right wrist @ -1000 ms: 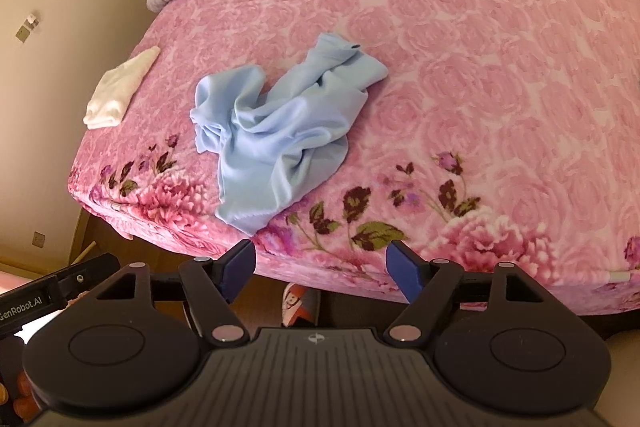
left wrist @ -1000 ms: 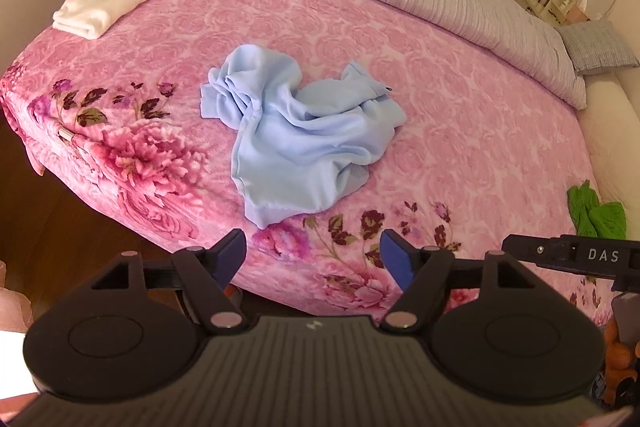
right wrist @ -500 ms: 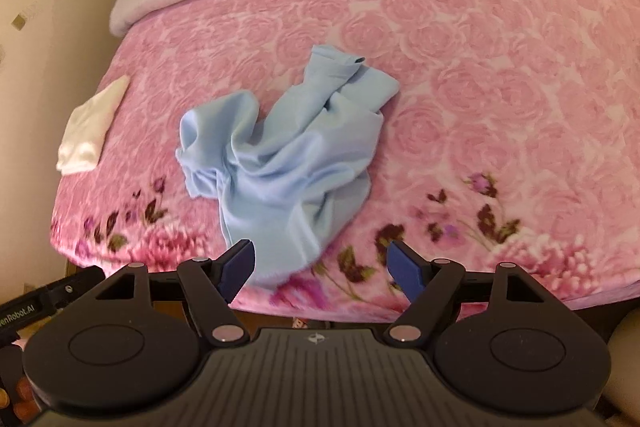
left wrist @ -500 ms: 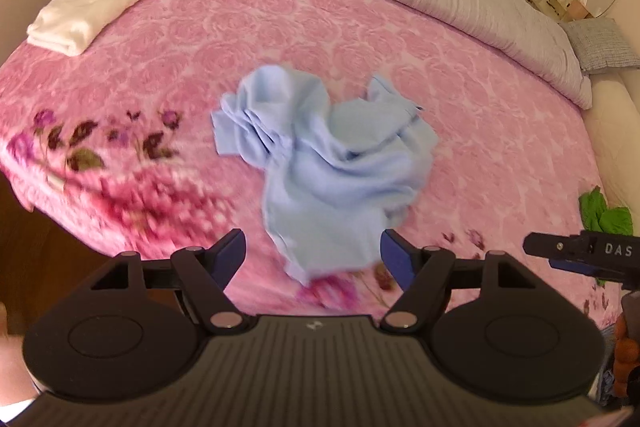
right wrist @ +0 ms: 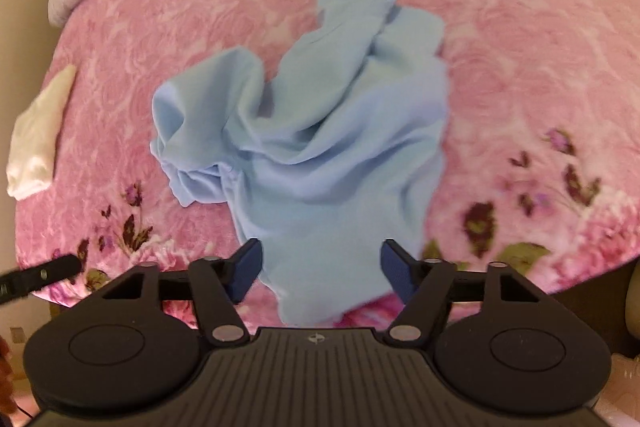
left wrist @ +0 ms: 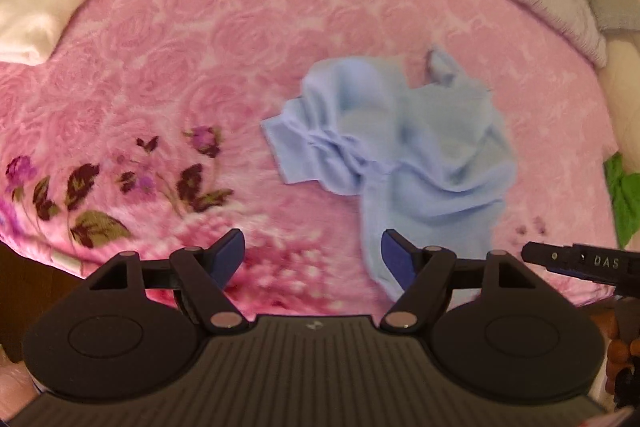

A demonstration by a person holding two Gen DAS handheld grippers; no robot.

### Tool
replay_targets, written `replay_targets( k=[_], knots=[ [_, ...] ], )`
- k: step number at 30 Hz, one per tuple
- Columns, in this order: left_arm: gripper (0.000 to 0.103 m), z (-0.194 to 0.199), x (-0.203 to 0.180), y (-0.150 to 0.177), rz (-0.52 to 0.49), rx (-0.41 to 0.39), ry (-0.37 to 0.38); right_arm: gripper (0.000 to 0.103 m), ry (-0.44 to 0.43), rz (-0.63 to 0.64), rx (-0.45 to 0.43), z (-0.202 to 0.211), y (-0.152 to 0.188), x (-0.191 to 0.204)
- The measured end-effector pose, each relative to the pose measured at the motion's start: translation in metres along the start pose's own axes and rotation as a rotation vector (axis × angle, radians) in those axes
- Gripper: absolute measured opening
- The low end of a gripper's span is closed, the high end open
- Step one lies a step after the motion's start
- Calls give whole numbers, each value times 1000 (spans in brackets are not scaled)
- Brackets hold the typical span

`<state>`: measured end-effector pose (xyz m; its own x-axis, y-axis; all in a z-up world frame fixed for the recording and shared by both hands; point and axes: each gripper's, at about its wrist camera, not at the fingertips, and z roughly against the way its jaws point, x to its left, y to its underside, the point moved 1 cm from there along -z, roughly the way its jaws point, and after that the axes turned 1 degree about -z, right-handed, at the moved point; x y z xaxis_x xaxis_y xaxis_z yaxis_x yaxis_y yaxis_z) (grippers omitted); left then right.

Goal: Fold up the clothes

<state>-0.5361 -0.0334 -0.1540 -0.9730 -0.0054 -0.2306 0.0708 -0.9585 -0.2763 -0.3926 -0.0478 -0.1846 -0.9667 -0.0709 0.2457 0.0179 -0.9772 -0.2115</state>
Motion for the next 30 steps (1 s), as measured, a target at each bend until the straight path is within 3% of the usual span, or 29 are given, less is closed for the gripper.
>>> replay_targets(
  k=[3,11,15,16,17,18,21,25,30],
  knots=[
    [71,-17,19,-10,8,8,11,60,-8,26,-14,-25,-8,18],
    [71,-52,53,-19,65,24,24,63,-134,58,-143,-80,-56,56],
    [71,-60,58,-22,67,29,14,65,-140,69,-144,-117,-74,69],
    [71,-62,57,-23,69,31,11,57,-146,70,-137,-127,-77,72],
    [71,-63,57,-24,71,32,10,26,-159,75,-121,-136,-76,71],
    [71,-64,57,-25,72,34,9,7,-177,80,-98,-142,-75,68],
    [70,-65,50,-30,57,31,5,2,-176,87,-140,-125,-65,56],
    [69,-68,32,-42,10,24,10,2,-151,8,-240,-51,-53,5],
    [68,-82,-17,-60,-67,26,40,1,39,-90,-344,17,-27,-98]
  ],
)
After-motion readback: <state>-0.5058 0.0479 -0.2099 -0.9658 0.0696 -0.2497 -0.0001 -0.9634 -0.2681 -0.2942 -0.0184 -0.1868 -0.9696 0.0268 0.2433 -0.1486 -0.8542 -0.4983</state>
